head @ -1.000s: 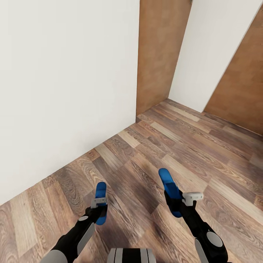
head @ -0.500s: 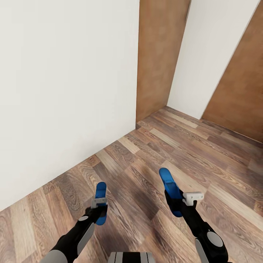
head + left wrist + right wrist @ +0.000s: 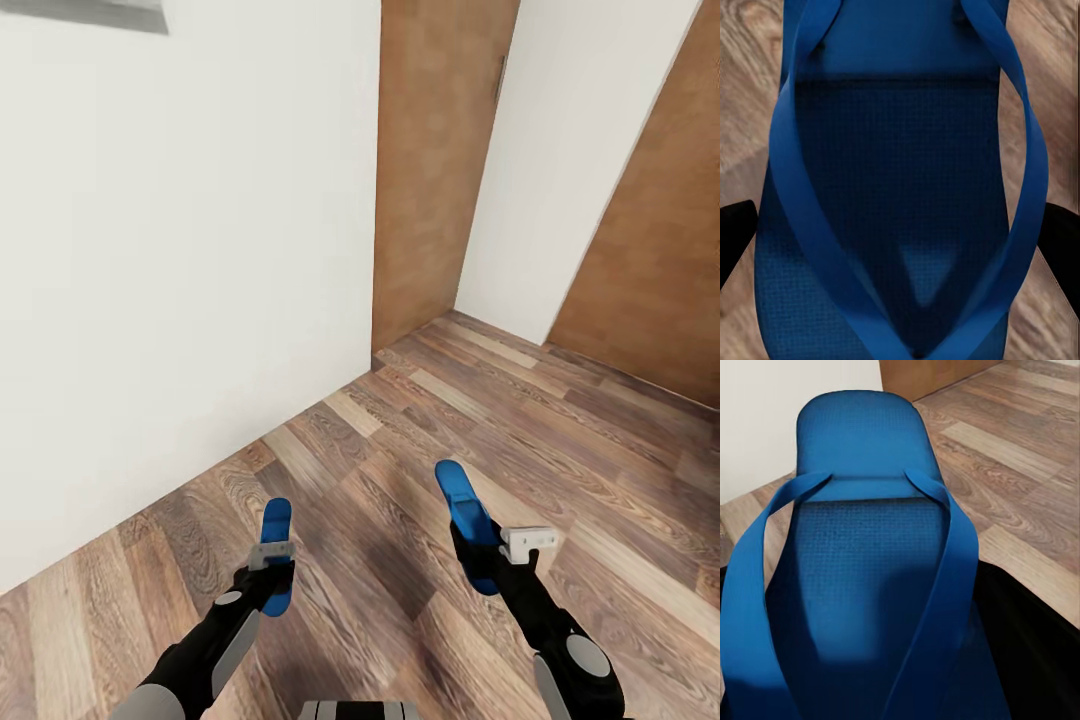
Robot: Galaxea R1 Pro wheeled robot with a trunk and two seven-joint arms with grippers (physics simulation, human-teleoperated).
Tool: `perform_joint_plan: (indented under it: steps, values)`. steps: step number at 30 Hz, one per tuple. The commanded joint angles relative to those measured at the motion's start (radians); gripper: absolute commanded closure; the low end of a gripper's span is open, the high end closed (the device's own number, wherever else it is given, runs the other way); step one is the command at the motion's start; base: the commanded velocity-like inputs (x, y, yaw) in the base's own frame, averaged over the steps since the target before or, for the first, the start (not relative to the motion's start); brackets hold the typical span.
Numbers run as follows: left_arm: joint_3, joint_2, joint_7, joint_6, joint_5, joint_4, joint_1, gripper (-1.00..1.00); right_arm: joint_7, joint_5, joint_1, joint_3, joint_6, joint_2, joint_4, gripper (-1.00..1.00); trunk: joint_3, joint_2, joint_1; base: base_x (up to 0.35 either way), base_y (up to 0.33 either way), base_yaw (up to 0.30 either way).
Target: In the bedroom, move the book from the bed onto either nightstand, and place the two sandals side by side next to the bed.
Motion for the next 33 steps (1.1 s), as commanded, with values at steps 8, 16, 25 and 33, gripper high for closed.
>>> perform_joint_plan:
  steps: [8,16,25,33]
  values:
    - [-0.006,0.000,0.009,0.004,0.011,-0.002,0.000,1.00,0.002,-0.008,0.000,-0.004,0.004,-0.005,0.007,1.00,0.030,0.002,-0.004,0.000,0.000,0.000]
    - [-0.006,-0.001,0.008,0.004,0.010,-0.002,0.000,1.00,0.005,-0.009,0.004,-0.064,0.003,-0.004,0.009,1.00,0.061,0.003,-0.007,0.000,0.000,0.000]
    - [-0.006,0.000,0.009,0.004,0.010,-0.002,0.000,1.00,0.001,-0.010,0.007,-0.095,0.004,0.000,0.017,1.00,0.096,0.006,-0.011,0.000,0.000,0.000]
    - [-0.006,0.000,0.009,0.004,0.010,-0.001,0.000,1.00,0.003,-0.012,0.007,-0.104,0.004,0.004,0.019,1.00,0.127,0.007,-0.015,0.000,0.000,0.000]
